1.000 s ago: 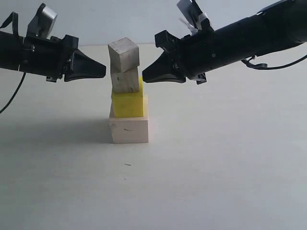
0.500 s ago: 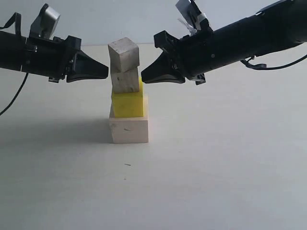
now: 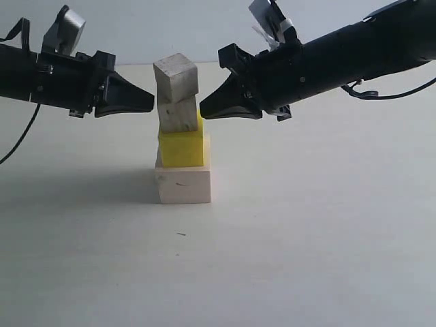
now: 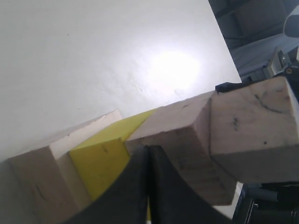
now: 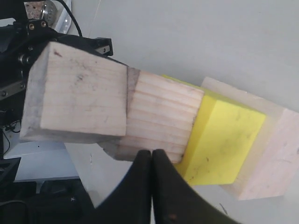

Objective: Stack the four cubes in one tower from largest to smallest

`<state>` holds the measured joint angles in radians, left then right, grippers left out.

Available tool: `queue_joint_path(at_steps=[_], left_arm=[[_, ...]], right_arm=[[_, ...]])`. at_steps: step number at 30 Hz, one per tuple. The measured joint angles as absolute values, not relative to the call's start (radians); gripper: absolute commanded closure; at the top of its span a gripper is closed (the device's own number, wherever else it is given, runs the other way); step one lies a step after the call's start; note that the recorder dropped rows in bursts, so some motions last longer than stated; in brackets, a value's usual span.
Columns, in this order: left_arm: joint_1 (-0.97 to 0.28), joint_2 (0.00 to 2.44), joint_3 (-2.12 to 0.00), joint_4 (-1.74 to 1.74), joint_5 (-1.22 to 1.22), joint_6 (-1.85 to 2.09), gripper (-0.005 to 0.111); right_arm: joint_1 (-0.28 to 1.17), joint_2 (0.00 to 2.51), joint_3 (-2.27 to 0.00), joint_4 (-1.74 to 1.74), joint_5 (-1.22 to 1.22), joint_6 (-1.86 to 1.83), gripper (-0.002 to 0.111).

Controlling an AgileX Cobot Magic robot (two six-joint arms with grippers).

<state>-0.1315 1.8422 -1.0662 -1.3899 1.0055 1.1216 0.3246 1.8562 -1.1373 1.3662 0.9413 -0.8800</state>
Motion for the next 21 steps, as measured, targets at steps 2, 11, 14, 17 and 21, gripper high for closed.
queue_joint_path(at_steps=[2,11,14,17,21], left_arm=[[-0.140,1.842,-1.066,-1.390,1.006,1.122,0.107],[-0.155,1.842,-1.066,-1.390,1.002,1.123,0.107],[-0.155,1.842,-1.066,-1.390,1.002,1.123,0.107],[-0.155,1.842,-1.066,-1.390,1.002,1.123,0.107],[-0.155,1.842,-1.066,-1.390,1.002,1.123,0.107]], right_arm=[[0.325,1.856,-1.137,1.366,0.942,-0.880,0.108],[0.325,1.856,-1.137,1.366,0.966,-0.880,0.108],[0.325,1.856,-1.137,1.364,0.966,-0.880,0.108],[0.325,1.856,-1.137,1.357,0.966,-0.880,0.108],[0.325,1.856,-1.137,1.351,0.966,-0.880,0.108]])
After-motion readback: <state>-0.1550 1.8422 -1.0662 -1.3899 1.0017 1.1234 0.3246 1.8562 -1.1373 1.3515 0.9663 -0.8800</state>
